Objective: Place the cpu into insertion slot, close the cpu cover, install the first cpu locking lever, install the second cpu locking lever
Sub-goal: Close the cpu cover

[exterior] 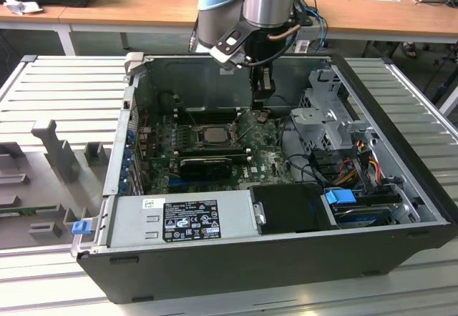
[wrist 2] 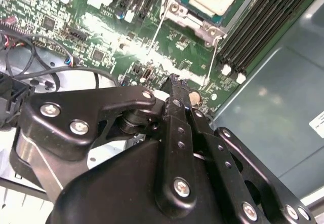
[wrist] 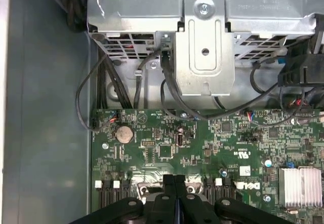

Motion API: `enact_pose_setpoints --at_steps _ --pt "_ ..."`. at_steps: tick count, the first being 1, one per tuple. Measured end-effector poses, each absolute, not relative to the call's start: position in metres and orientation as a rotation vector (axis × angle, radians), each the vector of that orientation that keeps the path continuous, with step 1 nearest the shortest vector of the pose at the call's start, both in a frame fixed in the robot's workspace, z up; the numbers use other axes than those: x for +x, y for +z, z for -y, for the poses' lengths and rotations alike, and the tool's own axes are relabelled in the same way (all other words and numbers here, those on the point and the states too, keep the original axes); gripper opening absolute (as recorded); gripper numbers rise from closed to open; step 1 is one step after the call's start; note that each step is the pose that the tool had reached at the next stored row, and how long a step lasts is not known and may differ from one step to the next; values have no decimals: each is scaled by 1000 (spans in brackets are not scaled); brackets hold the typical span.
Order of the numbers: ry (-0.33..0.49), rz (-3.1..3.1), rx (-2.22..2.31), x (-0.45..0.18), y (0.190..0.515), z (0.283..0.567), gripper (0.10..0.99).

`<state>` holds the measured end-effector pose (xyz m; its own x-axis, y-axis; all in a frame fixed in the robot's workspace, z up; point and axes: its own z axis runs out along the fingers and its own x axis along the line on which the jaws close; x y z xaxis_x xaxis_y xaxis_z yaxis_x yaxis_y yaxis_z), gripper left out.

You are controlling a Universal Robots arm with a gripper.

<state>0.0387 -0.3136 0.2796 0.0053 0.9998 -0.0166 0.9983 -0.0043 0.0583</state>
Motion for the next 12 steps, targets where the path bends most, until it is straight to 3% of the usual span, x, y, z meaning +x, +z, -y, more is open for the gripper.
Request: enact_pose_setpoints --at_steps 12 --pt "45 -2179 2189 52 267 314 106"
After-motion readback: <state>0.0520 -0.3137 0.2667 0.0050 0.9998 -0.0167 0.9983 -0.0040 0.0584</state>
